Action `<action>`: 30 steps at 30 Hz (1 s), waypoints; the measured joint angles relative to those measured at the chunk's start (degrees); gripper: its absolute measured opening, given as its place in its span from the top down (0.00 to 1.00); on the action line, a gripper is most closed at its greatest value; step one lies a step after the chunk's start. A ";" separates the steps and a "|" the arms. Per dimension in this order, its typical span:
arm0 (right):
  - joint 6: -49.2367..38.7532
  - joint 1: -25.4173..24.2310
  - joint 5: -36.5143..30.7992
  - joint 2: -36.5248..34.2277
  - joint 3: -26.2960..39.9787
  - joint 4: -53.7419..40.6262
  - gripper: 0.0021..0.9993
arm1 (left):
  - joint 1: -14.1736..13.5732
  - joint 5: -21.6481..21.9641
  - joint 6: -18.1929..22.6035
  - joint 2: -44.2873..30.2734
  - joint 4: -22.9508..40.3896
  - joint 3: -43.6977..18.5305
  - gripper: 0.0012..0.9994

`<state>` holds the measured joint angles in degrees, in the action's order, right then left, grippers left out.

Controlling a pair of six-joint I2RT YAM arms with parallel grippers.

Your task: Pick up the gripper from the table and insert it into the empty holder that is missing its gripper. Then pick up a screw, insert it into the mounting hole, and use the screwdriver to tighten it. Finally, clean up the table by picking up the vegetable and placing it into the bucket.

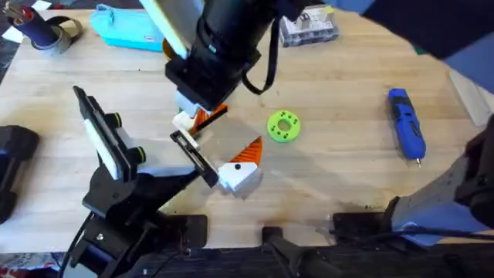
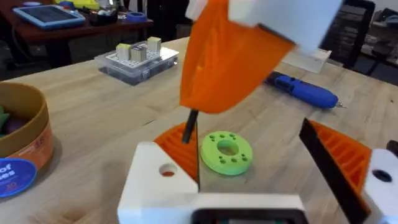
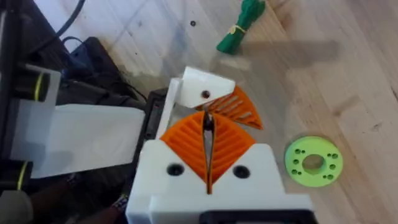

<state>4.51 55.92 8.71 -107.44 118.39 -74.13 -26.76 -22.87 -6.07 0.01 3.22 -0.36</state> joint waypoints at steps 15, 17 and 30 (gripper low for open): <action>-1.99 0.81 -0.55 -2.95 0.39 0.24 1.00 | 0.00 0.00 -0.02 0.00 0.00 0.00 0.01; -2.01 0.81 -1.35 -2.95 0.39 0.30 1.00 | 0.00 0.00 0.00 0.00 0.00 0.00 0.01; -2.01 0.81 -2.01 -2.95 0.39 0.87 1.00 | 0.00 0.00 -0.02 0.00 0.00 0.00 0.01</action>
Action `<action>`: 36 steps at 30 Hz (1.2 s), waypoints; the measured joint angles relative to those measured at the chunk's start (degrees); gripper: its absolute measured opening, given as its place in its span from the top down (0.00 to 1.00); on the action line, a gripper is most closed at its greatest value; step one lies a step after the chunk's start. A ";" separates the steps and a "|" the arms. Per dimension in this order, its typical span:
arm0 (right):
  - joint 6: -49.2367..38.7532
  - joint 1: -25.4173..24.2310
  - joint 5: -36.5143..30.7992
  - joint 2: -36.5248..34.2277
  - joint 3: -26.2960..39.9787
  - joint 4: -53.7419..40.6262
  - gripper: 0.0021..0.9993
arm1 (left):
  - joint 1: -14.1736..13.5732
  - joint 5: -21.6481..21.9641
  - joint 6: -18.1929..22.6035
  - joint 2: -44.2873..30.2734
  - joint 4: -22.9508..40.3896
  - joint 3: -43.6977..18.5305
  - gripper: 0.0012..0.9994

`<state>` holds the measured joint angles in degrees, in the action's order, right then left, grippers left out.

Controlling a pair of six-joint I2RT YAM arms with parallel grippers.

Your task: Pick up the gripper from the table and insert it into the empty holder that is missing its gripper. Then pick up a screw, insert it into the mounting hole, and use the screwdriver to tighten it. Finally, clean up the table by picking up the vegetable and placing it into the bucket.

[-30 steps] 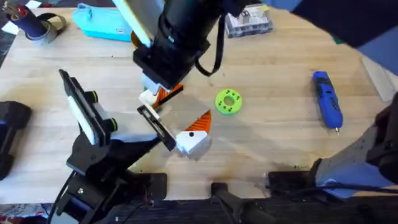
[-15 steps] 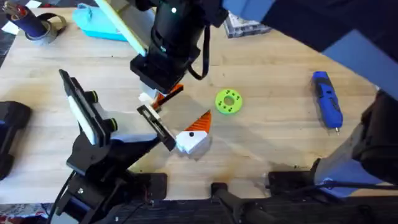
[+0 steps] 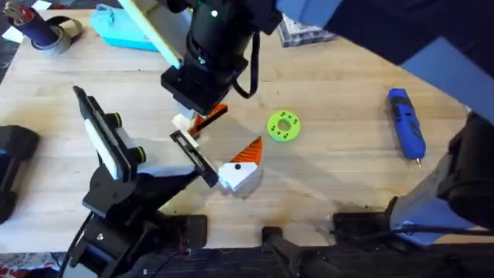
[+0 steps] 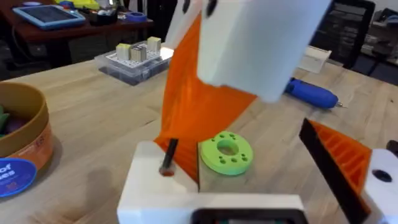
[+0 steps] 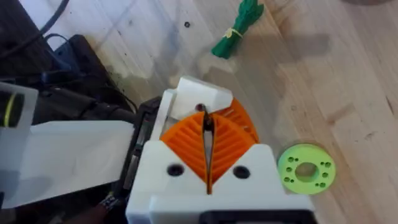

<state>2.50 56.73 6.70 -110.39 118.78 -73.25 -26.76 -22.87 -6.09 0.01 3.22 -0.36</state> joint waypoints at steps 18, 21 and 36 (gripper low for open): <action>-1.09 0.66 -0.26 -1.27 0.00 0.76 1.00 | 0.00 0.00 -0.02 0.00 0.00 0.00 0.01; -1.09 0.66 -0.26 -1.27 0.00 1.09 1.00 | 0.00 0.00 -0.02 0.00 0.00 0.00 0.01; -1.11 0.66 -0.26 -1.49 0.00 2.12 1.00 | 0.00 0.00 -0.15 -0.02 0.00 0.00 0.01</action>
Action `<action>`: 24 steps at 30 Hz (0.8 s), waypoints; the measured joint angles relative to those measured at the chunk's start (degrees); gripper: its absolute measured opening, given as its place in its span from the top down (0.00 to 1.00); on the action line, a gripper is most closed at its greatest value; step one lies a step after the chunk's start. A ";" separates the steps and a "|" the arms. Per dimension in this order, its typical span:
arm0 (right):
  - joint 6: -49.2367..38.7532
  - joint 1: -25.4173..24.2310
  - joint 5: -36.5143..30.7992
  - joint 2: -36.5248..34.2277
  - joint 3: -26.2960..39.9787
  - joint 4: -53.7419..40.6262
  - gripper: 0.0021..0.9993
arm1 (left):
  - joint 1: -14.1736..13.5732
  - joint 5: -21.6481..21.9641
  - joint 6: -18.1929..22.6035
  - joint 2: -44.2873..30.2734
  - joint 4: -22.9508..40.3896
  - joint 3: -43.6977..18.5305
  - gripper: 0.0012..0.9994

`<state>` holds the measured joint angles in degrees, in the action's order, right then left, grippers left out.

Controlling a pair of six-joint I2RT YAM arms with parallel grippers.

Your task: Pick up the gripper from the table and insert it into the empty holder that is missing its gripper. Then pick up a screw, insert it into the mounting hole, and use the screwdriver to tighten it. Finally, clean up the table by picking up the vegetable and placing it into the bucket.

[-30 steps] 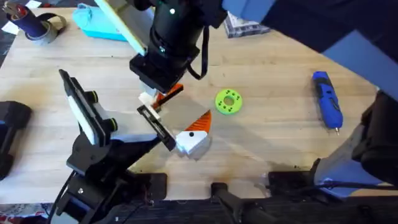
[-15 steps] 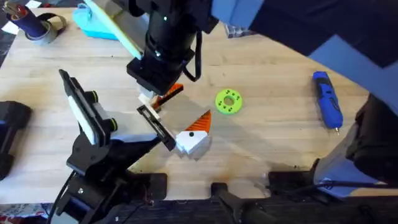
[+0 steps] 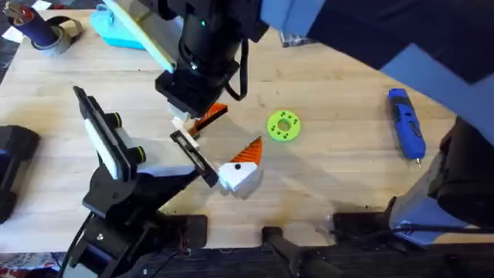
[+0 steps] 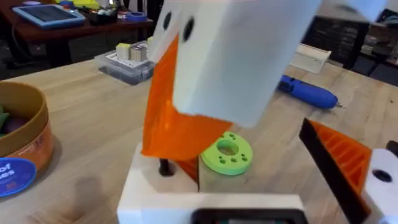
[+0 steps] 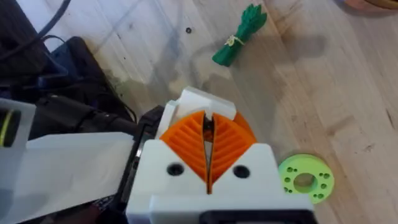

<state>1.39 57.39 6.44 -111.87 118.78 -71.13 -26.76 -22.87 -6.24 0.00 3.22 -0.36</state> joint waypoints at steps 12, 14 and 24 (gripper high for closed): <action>-1.89 -0.02 1.92 0.00 0.00 0.01 1.00 | 0.00 0.00 0.00 0.02 0.00 0.00 0.01; -1.92 0.00 1.99 0.00 0.00 0.02 1.00 | 0.00 0.00 0.00 0.02 0.00 0.00 0.01; -1.62 0.47 -1.43 0.00 0.00 0.02 1.00 | 0.00 0.00 -0.02 0.02 0.00 0.00 0.01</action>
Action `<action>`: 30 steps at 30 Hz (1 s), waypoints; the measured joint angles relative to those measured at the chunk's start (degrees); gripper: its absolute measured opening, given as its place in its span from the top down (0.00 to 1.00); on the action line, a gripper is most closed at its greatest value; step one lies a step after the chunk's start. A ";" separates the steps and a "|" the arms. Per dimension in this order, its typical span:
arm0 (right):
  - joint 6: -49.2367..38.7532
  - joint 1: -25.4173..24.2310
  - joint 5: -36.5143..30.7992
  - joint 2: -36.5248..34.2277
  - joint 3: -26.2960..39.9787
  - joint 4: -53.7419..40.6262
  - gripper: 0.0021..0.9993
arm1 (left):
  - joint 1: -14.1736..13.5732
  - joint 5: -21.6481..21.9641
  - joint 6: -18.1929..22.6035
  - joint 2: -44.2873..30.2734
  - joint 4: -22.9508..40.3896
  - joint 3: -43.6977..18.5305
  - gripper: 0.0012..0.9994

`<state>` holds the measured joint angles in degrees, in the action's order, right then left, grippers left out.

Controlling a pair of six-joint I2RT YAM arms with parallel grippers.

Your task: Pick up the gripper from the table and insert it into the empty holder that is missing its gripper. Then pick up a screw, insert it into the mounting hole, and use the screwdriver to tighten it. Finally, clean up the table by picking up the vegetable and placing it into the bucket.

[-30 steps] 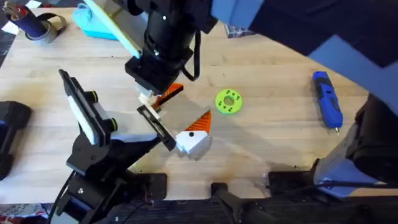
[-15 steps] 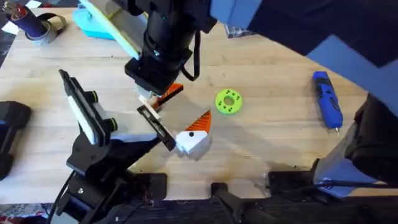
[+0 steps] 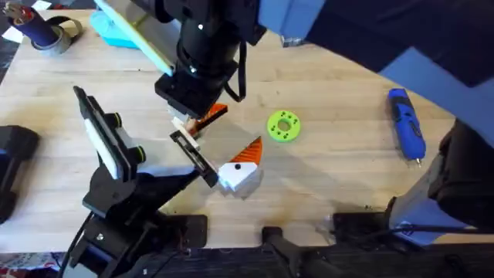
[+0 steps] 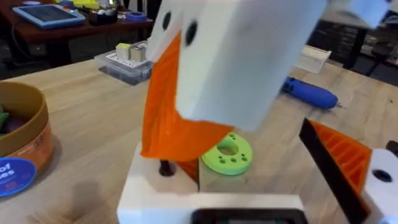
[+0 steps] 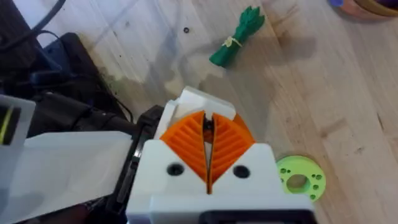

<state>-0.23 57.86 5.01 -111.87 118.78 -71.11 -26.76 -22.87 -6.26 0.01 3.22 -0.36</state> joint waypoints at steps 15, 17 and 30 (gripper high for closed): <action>-2.84 0.01 3.00 -0.02 0.00 -0.50 1.00 | 0.00 0.00 0.02 0.00 0.00 0.00 0.01; -2.84 0.01 3.00 0.00 0.00 -0.50 1.00 | 0.00 0.00 0.02 0.00 0.00 0.00 0.01; -2.82 0.01 1.89 0.00 0.00 -0.72 0.87 | 0.00 0.00 0.02 0.00 0.00 0.00 0.01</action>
<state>-3.05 57.87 6.90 -111.87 118.78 -71.83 -26.76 -22.87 -6.24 0.01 3.22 -0.36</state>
